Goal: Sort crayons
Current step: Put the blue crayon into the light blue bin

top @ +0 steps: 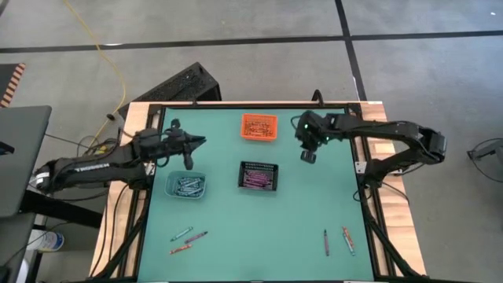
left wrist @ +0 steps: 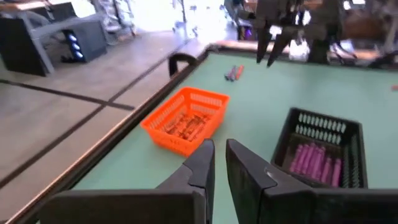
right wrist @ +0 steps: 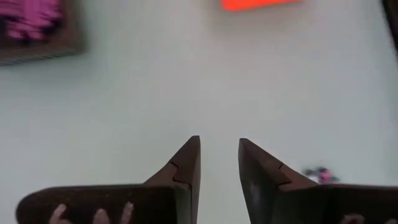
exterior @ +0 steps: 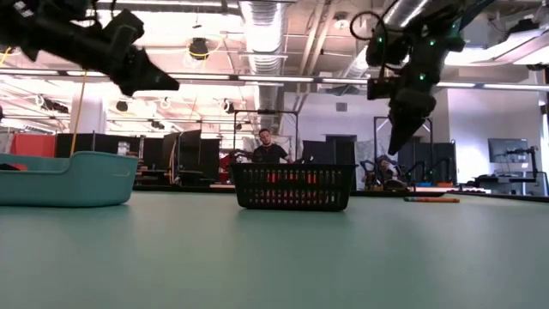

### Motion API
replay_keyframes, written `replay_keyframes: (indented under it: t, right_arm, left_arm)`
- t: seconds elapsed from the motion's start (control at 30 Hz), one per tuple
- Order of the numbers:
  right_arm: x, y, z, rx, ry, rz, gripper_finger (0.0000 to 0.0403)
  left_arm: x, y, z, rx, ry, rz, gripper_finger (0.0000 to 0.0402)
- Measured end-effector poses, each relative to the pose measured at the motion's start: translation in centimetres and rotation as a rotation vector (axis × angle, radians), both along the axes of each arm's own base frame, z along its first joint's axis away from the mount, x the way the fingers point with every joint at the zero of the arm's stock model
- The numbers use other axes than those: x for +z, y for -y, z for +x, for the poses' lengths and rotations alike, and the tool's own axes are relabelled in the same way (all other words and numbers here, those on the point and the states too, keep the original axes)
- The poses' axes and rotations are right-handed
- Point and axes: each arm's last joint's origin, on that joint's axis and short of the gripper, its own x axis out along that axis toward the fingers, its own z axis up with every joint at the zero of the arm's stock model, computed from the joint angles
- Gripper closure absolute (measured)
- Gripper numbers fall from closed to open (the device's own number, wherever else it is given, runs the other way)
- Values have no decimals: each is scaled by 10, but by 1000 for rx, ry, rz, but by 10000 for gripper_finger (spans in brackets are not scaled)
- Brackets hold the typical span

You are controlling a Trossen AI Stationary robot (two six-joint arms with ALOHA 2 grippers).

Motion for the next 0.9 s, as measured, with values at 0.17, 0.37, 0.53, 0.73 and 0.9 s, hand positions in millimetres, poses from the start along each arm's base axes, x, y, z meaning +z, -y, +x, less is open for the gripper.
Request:
replay_keyframes:
  t: [0.17, 0.37, 0.53, 0.73, 0.9]
  right_arm:
    - [-5, 26, -13, 10, -61, -25, 312]
    - [-26, 53, -19, -12, -160, 5, 328]
    - [-38, 70, -18, -25, -272, 23, 332]
    - [-44, 83, -13, 23, -353, 54, 332]
    - [-56, 88, -13, 72, -454, 27, 332]
  left_arm:
    - [-15, 7, -16, 34, 73, -19, 373]
    - [-32, 12, -27, 30, 122, -37, 373]
    - [-41, 14, -34, 27, 198, -16, 373]
    - [-48, 16, -42, 26, 288, 14, 373]
    - [-54, 17, -45, 27, 315, 21, 373]
